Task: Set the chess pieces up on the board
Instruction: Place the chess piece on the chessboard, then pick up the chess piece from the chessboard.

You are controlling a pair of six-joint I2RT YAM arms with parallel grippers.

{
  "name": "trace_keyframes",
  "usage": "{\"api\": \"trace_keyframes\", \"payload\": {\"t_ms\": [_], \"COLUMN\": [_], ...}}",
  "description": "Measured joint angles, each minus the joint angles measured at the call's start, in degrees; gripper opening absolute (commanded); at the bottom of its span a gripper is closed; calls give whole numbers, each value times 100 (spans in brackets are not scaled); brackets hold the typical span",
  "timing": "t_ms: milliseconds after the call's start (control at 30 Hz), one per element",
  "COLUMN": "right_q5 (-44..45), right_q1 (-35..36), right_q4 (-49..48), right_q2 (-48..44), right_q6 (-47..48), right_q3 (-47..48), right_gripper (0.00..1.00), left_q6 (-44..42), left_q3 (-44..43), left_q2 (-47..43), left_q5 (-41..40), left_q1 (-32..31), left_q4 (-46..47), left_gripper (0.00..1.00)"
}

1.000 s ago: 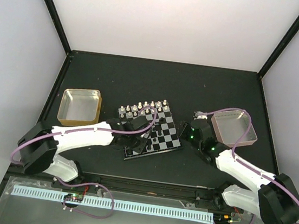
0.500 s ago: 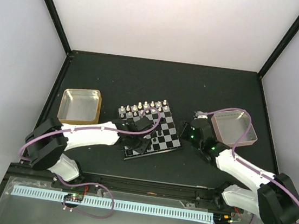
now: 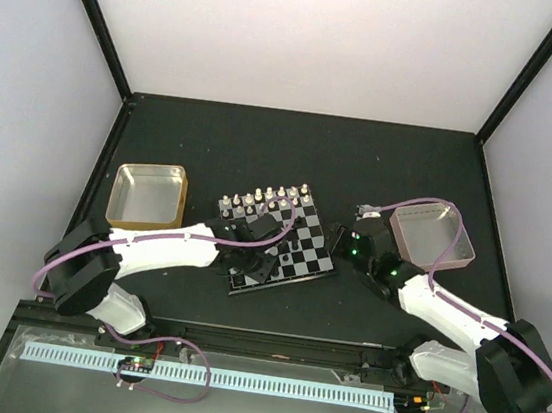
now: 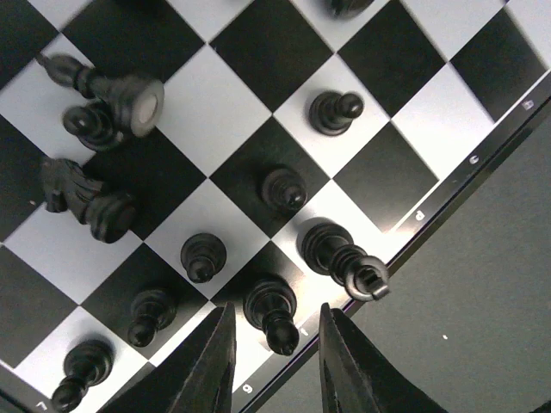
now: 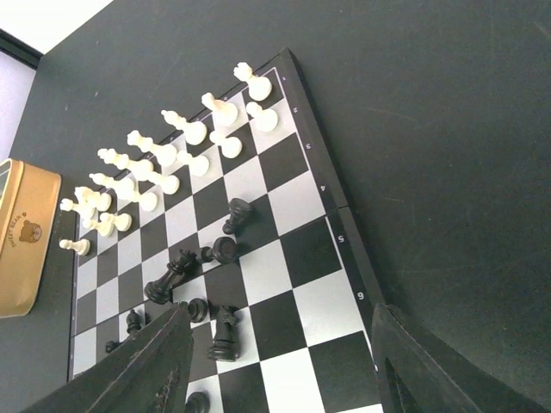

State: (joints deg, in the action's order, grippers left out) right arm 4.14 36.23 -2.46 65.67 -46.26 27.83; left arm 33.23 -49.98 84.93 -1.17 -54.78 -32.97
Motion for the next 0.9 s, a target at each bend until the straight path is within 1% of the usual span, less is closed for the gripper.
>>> {"api": "trace_keyframes", "payload": {"t_ms": [67, 133, 267, 367, 467, 500, 667, 800, 900], "right_q5": [-66, -160, -413, -675, -892, -940, -1064, -1058, -1073], "right_q1": [0, 0, 0, 11, 144, 247, 894, 1366, 1556], "right_q4": [44, 155, 345, 446, 619, 730, 1211, 1591, 1808], "right_q2": [-2, -4, 81, 376, 955, 1187, 2155, 2787, 3189], "right_q6": [90, 219, 566, 833, 1104, 1198, 1635, 1878, 1937], "right_q3": [48, 170, 575, 973, 1475, 1685, 2592, 3180, 3467], "right_gripper": [57, 55, 51, 49, 47, 47, 47, 45, 45], "left_q6": [4, 0, -9, -15, -11, -9, 70, 173, 212], "left_q3": [-63, -133, -199, -197, -79, -42, 833, 1403, 1600], "left_q2": [-72, -201, -758, -1412, -2151, -2260, -3379, -4258, -4612], "left_q5": [-52, -146, -450, -739, -1073, -1128, -1438, -1495, -1473], "left_q1": [0, 0, 20, 109, 361, 398, 909, 1401, 1641], "left_q4": [-63, -133, -173, -153, 39, 59, 387, 439, 461], "left_gripper": [31, 36, 42, 43, 46, 47, 54, 55, 55]}}
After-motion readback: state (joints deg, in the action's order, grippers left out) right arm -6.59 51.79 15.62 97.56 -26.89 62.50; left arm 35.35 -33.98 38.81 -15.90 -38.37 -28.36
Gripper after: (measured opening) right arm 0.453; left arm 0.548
